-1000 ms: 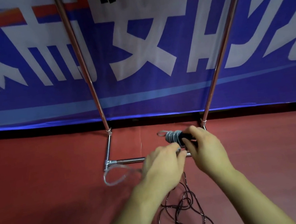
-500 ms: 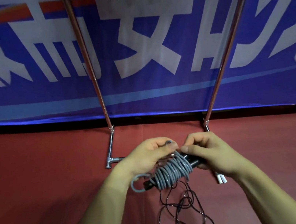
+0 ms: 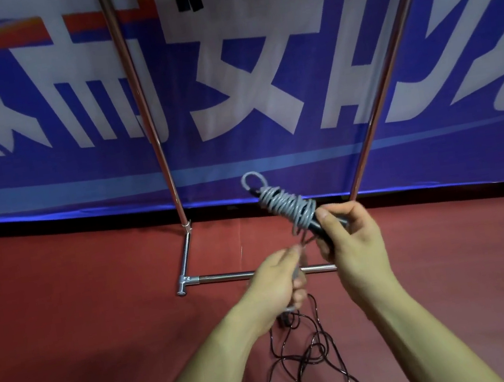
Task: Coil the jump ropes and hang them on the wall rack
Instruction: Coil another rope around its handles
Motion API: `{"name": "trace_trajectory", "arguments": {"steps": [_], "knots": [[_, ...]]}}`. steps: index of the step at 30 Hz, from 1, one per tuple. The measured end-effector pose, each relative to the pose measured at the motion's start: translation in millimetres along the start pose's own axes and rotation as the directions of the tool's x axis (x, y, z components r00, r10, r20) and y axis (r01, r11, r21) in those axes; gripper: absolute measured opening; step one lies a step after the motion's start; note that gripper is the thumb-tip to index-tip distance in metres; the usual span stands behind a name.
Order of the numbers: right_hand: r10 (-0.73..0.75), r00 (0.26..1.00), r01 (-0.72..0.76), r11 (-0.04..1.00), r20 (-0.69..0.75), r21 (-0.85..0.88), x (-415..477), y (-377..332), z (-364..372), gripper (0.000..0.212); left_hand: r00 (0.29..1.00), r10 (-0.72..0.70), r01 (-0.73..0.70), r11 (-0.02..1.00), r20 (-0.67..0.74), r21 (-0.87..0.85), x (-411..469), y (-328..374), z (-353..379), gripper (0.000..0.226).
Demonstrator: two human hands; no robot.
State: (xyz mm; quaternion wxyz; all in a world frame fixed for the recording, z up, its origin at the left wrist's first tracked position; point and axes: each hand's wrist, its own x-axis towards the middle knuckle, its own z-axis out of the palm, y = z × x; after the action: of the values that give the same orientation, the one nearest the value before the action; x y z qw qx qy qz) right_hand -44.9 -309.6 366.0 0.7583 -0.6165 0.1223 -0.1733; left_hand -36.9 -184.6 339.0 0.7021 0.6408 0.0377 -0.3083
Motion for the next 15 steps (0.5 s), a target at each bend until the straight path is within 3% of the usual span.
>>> {"name": "trace_trajectory", "arguments": {"steps": [3,4,6,8,10,12,15], "knots": [[-0.229,0.973,0.202,0.884,-0.013,-0.422,4,5,-12,0.007,0.999,0.025,-0.037,0.955,0.045,0.295,-5,-2,2,0.038],[-0.263,0.964,0.233,0.803,0.025,-0.548,4,10,-17,0.007,0.995,0.087,-0.100,0.871,0.051,0.480,-8,1,0,0.038],[-0.276,0.952,0.290,0.682,0.131,-0.671,5,20,-25,0.008,0.974,0.213,-0.185,0.582,0.071,0.792,-14,7,-4,0.032],[-0.234,0.943,0.332,0.607,0.236,-0.722,6,28,-29,0.009,0.945,0.317,-0.191,0.339,0.080,0.921,-19,15,-7,0.025],[-0.160,0.940,0.337,0.588,0.302,-0.735,9,28,-33,0.009,0.905,0.413,-0.194,0.190,0.101,0.962,-21,24,-13,0.024],[-0.078,0.928,0.333,0.609,0.363,-0.720,10,20,-36,0.010,0.870,0.471,-0.254,0.174,0.146,0.952,-22,30,-24,0.026],[0.084,0.864,0.338,0.635,0.497,-0.695,10,8,-38,0.009,0.864,0.469,-0.385,0.376,0.185,0.843,-19,32,-45,0.020]]}}
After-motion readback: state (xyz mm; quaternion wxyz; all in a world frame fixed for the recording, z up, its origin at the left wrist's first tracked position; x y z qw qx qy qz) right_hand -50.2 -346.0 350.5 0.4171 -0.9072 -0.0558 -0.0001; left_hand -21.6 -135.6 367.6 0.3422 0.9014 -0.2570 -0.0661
